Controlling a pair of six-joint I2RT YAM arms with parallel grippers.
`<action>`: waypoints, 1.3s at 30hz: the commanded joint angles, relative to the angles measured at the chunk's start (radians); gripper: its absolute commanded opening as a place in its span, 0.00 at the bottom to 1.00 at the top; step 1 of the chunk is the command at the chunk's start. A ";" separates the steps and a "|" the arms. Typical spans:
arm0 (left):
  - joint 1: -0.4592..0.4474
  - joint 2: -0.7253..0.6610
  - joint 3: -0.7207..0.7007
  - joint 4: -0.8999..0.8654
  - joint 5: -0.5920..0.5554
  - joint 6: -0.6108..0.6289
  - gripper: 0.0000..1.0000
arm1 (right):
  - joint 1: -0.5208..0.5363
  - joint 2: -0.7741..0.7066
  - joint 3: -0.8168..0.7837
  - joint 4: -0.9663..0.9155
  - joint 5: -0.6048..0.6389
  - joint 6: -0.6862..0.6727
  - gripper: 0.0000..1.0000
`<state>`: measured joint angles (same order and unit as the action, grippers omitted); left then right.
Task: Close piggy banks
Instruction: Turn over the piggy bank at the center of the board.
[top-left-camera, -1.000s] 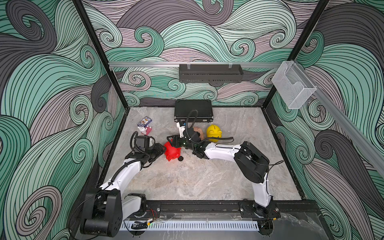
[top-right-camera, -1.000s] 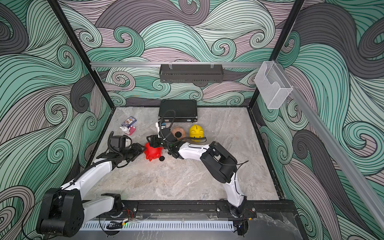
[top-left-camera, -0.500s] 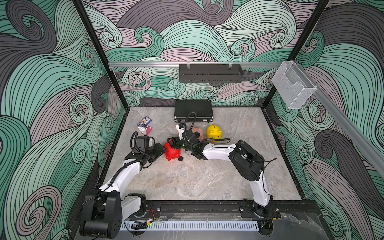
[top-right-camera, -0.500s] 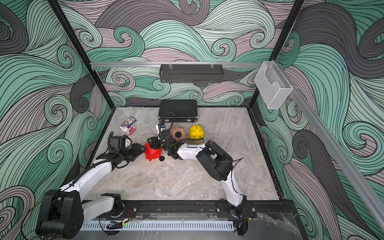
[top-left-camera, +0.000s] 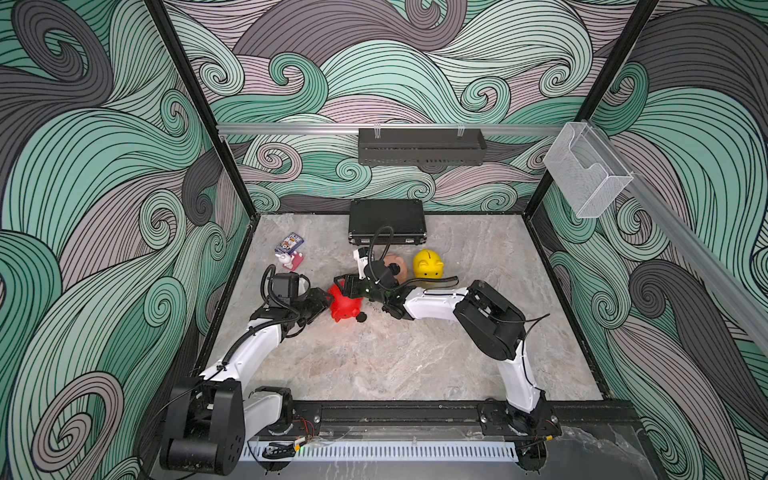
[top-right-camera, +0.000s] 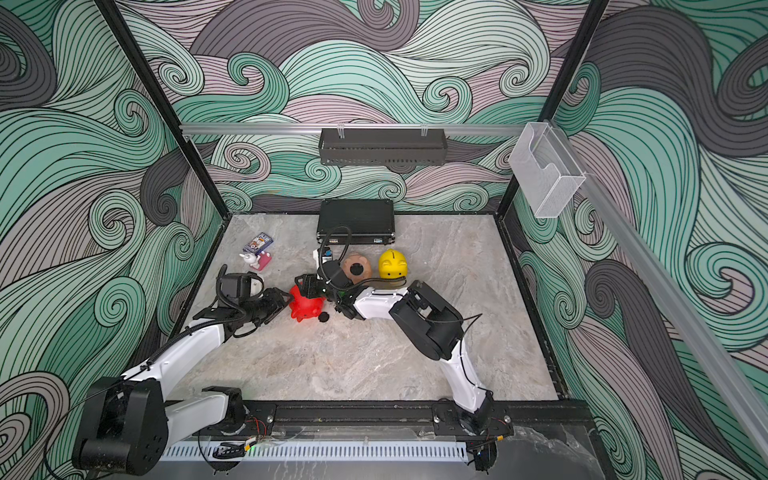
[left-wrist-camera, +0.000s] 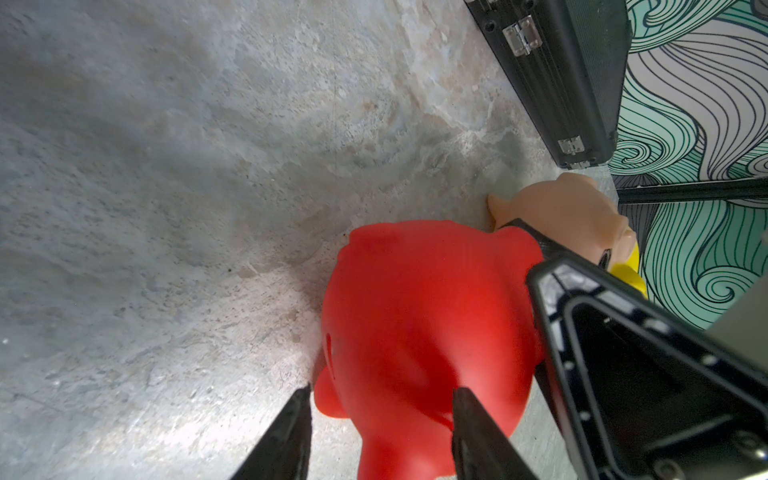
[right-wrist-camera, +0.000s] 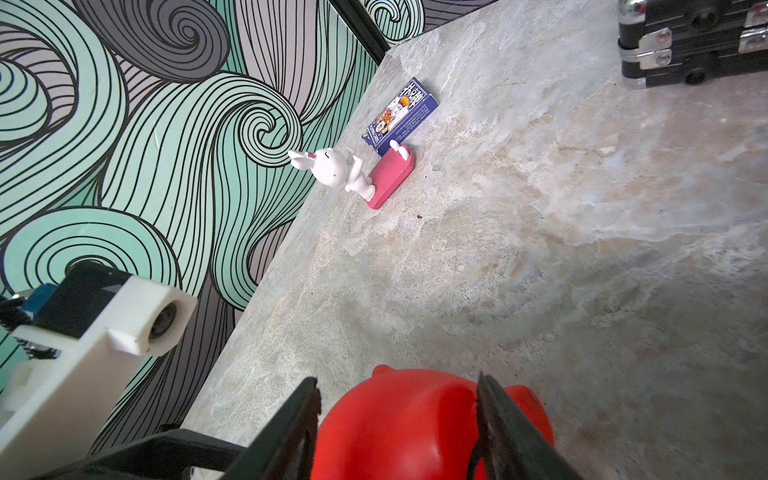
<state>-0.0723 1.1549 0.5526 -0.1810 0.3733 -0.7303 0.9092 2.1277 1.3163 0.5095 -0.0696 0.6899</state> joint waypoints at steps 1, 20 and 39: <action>0.009 0.023 -0.010 0.010 0.015 -0.003 0.52 | -0.001 0.017 0.023 0.028 -0.023 0.036 0.61; 0.009 0.057 -0.002 -0.007 0.003 0.018 0.51 | 0.016 -0.037 0.043 -0.016 -0.060 0.106 0.59; 0.009 0.076 -0.006 -0.006 -0.017 0.030 0.50 | 0.019 -0.058 0.065 -0.020 -0.116 0.249 0.56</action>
<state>-0.0544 1.2007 0.5549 -0.1287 0.3691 -0.7216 0.8963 2.1193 1.3392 0.4511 -0.0895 0.8948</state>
